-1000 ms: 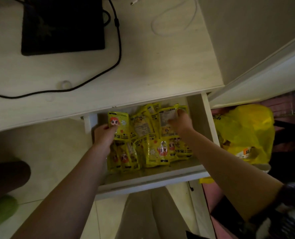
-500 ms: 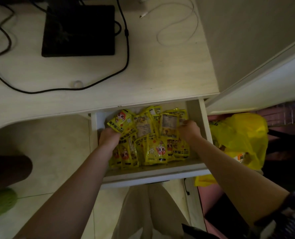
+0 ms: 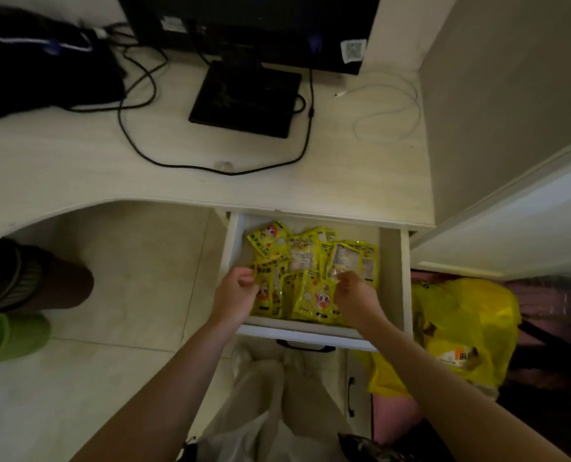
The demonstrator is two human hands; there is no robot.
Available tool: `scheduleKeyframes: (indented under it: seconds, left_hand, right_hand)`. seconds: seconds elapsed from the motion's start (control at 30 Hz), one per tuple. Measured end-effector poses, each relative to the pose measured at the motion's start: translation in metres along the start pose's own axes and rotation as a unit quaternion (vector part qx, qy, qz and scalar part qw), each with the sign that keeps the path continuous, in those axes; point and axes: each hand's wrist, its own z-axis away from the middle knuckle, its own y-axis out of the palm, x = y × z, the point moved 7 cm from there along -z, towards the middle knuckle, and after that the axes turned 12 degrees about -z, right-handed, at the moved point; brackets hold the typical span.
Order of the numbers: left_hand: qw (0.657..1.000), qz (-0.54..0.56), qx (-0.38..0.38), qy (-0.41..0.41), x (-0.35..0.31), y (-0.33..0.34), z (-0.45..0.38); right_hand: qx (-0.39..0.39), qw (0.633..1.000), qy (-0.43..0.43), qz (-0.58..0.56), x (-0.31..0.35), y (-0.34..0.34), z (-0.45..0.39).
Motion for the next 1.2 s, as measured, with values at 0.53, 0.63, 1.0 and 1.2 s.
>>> scheduleKeyframes:
  seconds: [0.53,0.63,1.0,1.2]
  left_hand:
    - [0.978,-0.102,-0.179,-0.04,0.166,-0.127,0.08]
    - [0.97,-0.131,-0.195,-0.066,0.21,-0.159,0.09]
    - [0.944,-0.17,-0.254,-0.121,0.342,-0.302,0.091]
    - [0.938,-0.156,-0.282,-0.127,0.37,-0.371,0.062]
  right_hand:
    - [0.189,0.908,-0.245,0.282,0.136,0.205,0.082]
    - [0.221,0.895,-0.266,0.282,0.163,0.256,0.097]
    - [0.242,0.867,-0.329,0.286,0.273,0.413,0.135]
    - [0.239,0.855,-0.374,0.268,0.348,0.467,0.133]
